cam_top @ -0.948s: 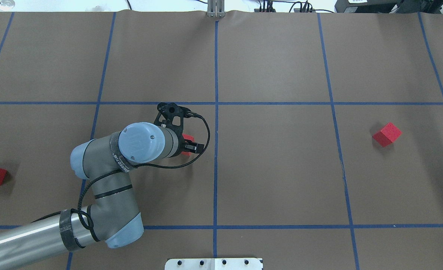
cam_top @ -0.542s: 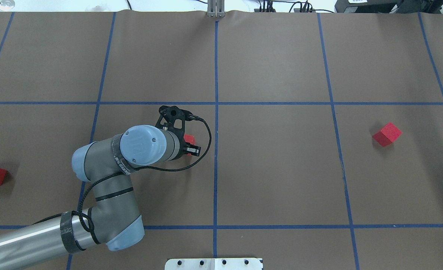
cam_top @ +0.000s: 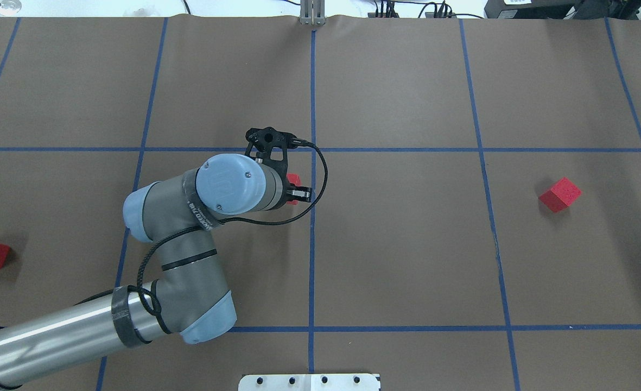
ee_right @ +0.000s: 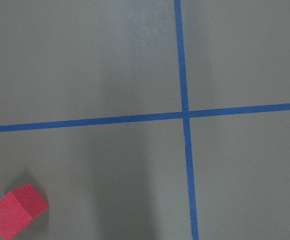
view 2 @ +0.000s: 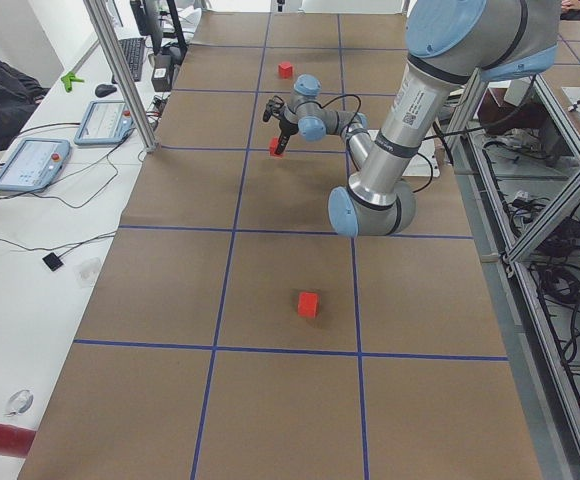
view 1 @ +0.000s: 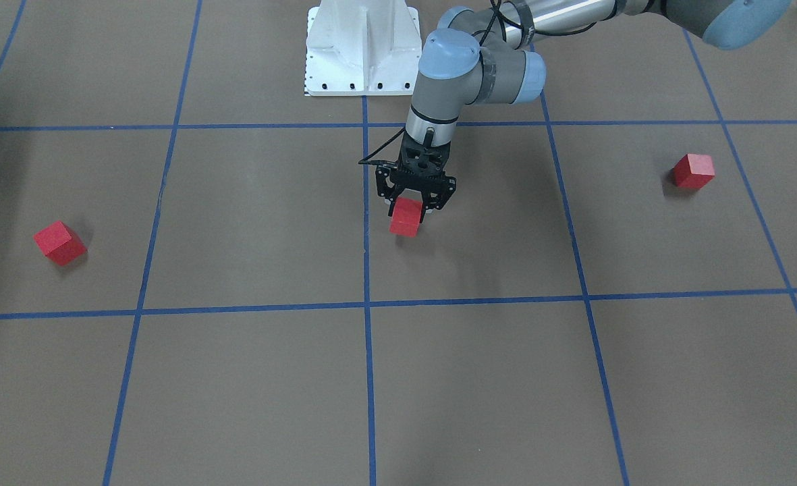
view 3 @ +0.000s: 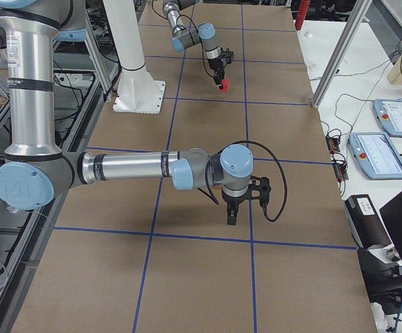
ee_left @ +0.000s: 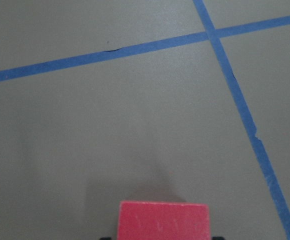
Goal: Form red blocks into L shape at center
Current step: 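Close the left gripper on the red cube and lift it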
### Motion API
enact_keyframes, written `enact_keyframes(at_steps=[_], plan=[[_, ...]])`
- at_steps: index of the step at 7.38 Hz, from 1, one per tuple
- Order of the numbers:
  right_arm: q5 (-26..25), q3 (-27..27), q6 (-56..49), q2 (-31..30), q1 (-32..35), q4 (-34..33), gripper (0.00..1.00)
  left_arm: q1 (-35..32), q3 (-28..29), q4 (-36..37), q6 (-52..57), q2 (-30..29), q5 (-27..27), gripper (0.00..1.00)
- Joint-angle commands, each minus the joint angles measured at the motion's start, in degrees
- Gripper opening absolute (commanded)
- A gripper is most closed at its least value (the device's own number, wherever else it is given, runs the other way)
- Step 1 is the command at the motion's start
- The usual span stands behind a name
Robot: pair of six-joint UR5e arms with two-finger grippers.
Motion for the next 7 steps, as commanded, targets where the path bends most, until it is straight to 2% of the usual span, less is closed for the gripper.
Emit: enact_keyframes(at_steps=[1, 7], plan=[[0.0, 0.0, 0.0, 0.1, 0.0, 0.1, 0.99, -1.1, 9.1, 1.8, -1.7, -8.2, 0.1, 0.00], [0.0, 0.1, 0.1, 0.1, 0.0, 0.0, 0.99, -1.3, 12.6, 1.5, -2.3, -9.1, 0.3, 0.00]])
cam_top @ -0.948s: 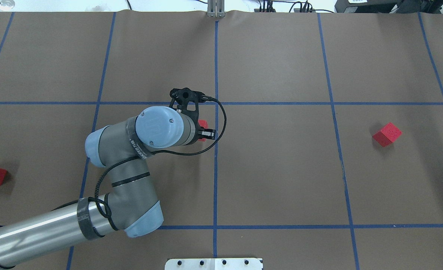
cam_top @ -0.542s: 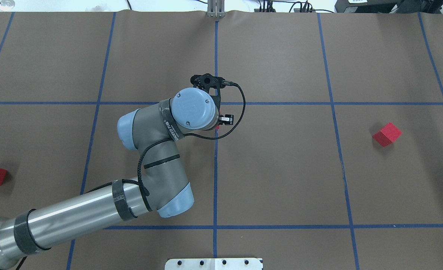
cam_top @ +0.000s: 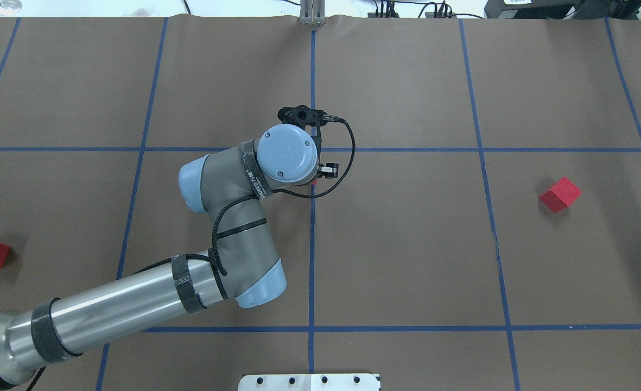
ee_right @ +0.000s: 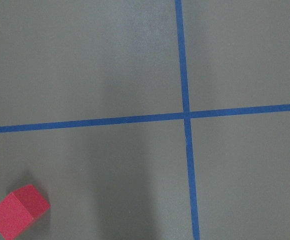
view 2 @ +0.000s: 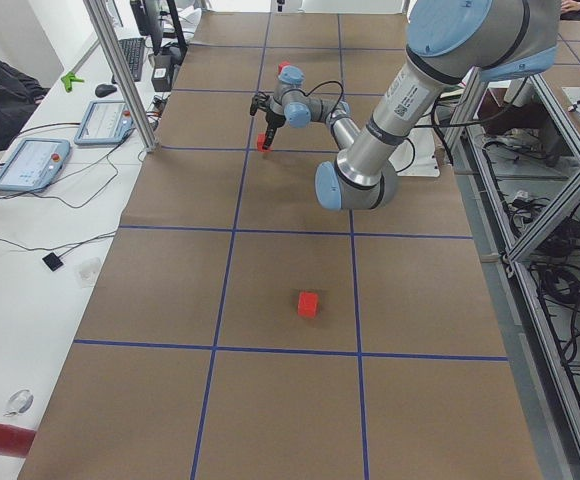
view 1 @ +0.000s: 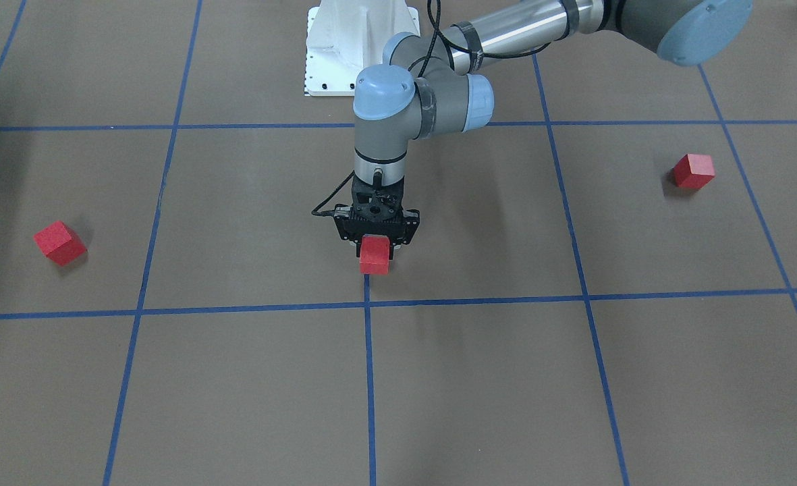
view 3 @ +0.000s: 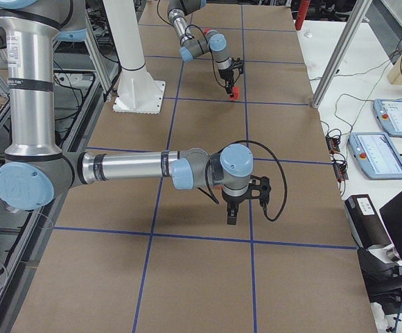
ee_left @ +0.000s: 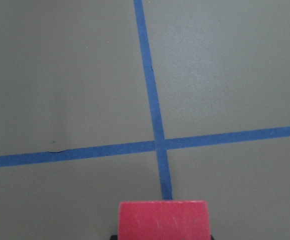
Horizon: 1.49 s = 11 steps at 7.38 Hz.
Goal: Form red blocks into L shape at center
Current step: 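Set the cube at center, open the left gripper while the right arm reaches out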
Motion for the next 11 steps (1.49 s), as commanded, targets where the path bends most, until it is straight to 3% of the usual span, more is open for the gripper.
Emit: enact_keyframes(at_steps=[1, 6, 7, 8, 9, 11], plan=[[0.0, 0.0, 0.0, 0.0, 0.0, 0.0, 0.99, 0.1, 2.1, 0.0, -0.5, -1.6, -0.1, 0.00], [0.0, 0.0, 0.2, 0.1, 0.0, 0.0, 0.99, 0.5, 5.3, -0.1, -2.0, -3.2, -0.1, 0.00], [0.0, 0.0, 0.2, 0.1, 0.0, 0.0, 0.99, 0.5, 5.4, 0.0, -2.1, -3.2, -0.1, 0.26], [0.0, 0.0, 0.2, 0.2, 0.0, 0.0, 0.99, 0.5, 5.4, 0.0, -2.0, -3.1, -0.1, 0.72], [0.0, 0.1, 0.1, 0.2, 0.0, 0.0, 0.99, 0.5, 5.3, -0.1, -2.0, -3.1, -0.1, 1.00], [0.6, 1.6, 0.1, 1.0, 0.0, 0.1, 0.99, 0.1, 4.2, -0.2, -1.8, -3.2, -0.2, 1.00]])
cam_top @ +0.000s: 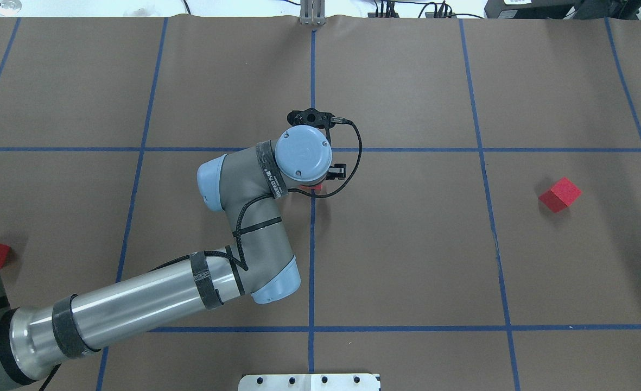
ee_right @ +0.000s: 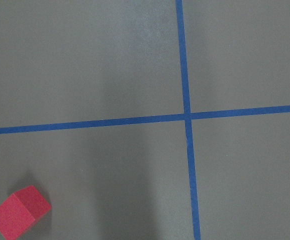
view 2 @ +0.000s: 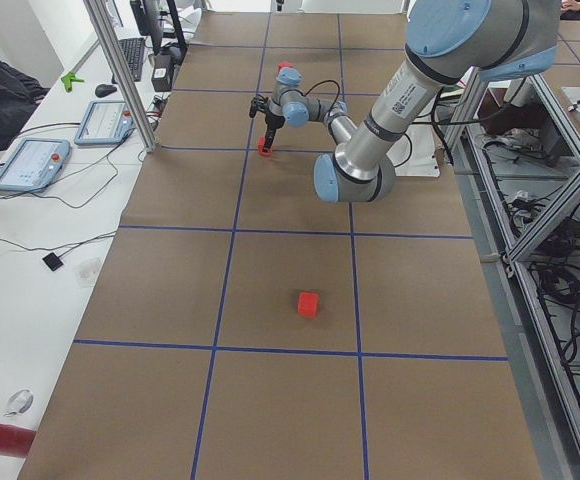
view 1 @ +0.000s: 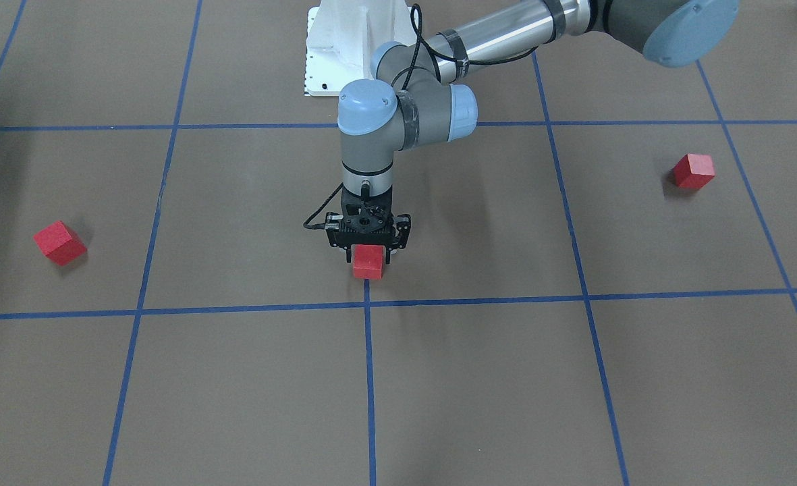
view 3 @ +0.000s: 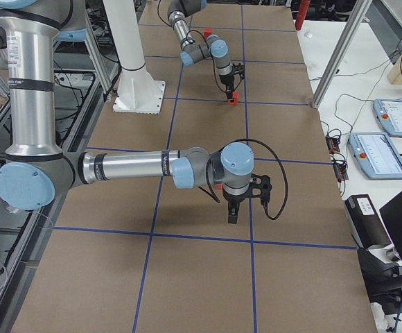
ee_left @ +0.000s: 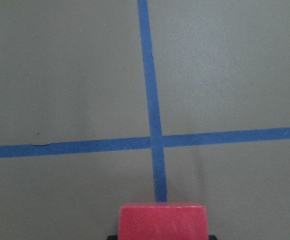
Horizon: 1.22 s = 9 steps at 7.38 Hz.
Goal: Form red blocks into L shape at center
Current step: 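Set the cube at center, open the left gripper while the right arm reaches out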
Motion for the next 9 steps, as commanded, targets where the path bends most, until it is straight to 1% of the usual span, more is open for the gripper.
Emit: enact_keyframes(at_steps=[1, 2, 3, 5, 6, 7, 8, 9], plan=[[0.8, 1.8, -0.2, 0.7, -0.5, -0.3, 0.99, -1.4, -2.9, 0.1, 0.1, -0.1, -0.2, 1.00], [2.5, 3.0, 0.1, 0.8, -2.1, -0.3, 0.99, -2.9, -5.6, 0.7, 0.1, 0.0, -0.6, 1.00], [3.1, 3.6, 0.4, 0.8, -4.5, 0.1, 0.99, -5.6, -6.5, 0.9, 0.1, 0.4, -4.1, 1.00], [3.0, 4.3, 0.2, 1.0, -6.1, 1.0, 0.99, -11.7, -7.0, 0.8, 0.9, 1.5, -9.8, 1.00], [3.0, 4.3, 0.4, 1.0, -7.5, 5.0, 0.99, -15.6, -9.2, 0.7, 1.9, 4.6, -14.1, 1.00], [3.0, 4.5, 0.7, 1.0, -8.6, 5.7, 0.99, -19.7, -14.1, 0.8, 7.1, 10.7, -18.7, 1.00], [2.5, 4.9, 4.0, 2.6, -10.4, 5.7, 0.99, -23.3, -19.3, 0.7, 13.2, 18.5, -22.3, 1.00], [0.3, 4.8, 7.9, 3.4, -13.5, 5.7, 0.99, -26.0, -23.5, 0.1, 18.3, 25.4, -23.1, 1.00]])
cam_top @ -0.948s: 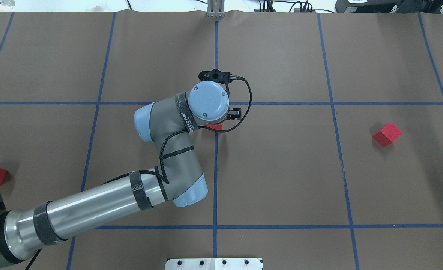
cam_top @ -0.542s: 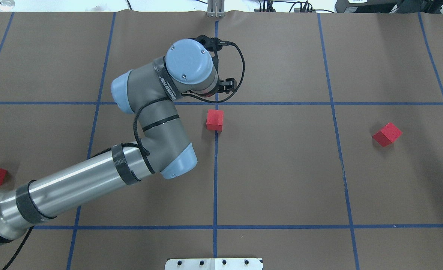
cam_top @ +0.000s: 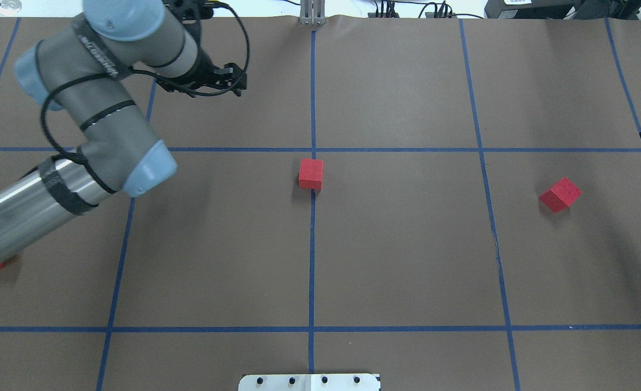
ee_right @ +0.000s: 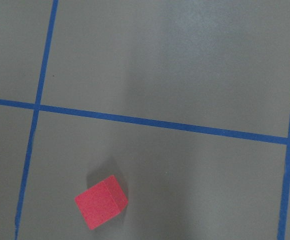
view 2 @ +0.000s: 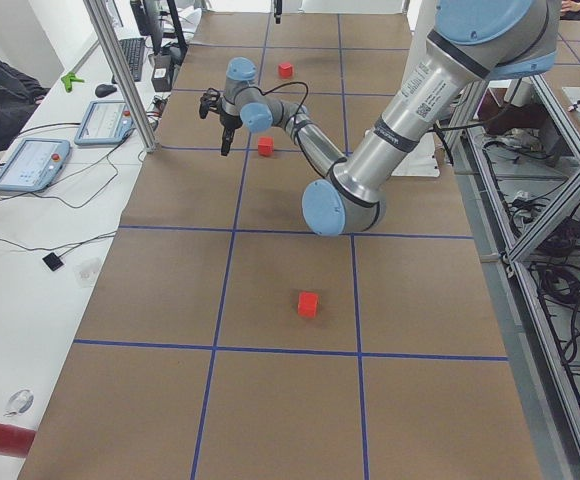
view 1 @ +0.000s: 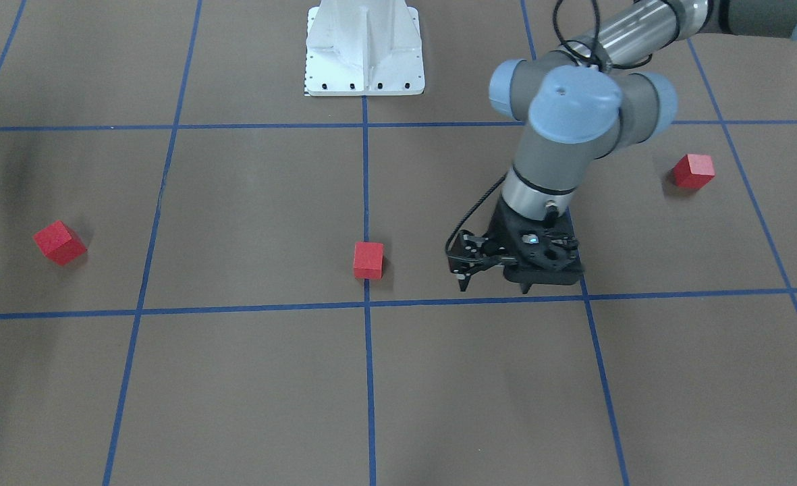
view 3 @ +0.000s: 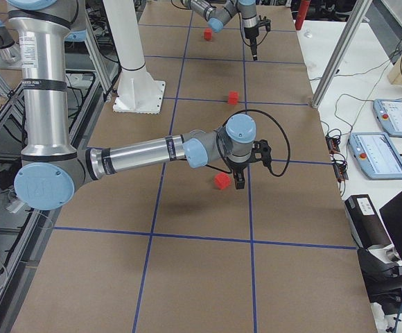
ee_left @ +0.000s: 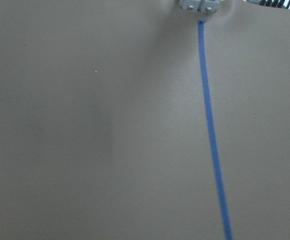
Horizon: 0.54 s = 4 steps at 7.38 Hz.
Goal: Form red blocks into L shape at center
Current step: 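Set the cube at center, open the left gripper while the right arm reaches out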
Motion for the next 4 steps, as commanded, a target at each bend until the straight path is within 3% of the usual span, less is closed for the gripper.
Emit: enact_keyframes(at_steps=[1, 2, 3, 4], plan=[[-2.8, 0.0, 6.1, 3.5, -7.0, -0.1, 0.99, -5.3, -8.3, -0.5, 9.6, 13.2, -2.7, 1.00], [-8.6, 0.4, 13.8, 5.0, -12.2, 0.3, 0.99, -6.1, -9.9, -1.1, 10.2, 16.1, -3.8, 1.00], [-15.2, 0.9, 15.0, 4.9, -16.1, 2.0, 0.99, -6.2, -11.0, -2.5, 10.2, 18.3, -4.4, 1.00], [-16.6, 0.0, 14.7, 4.8, -17.5, 2.4, 0.99, -6.3, -11.7, -4.1, 10.1, 20.0, -4.5, 1.00]])
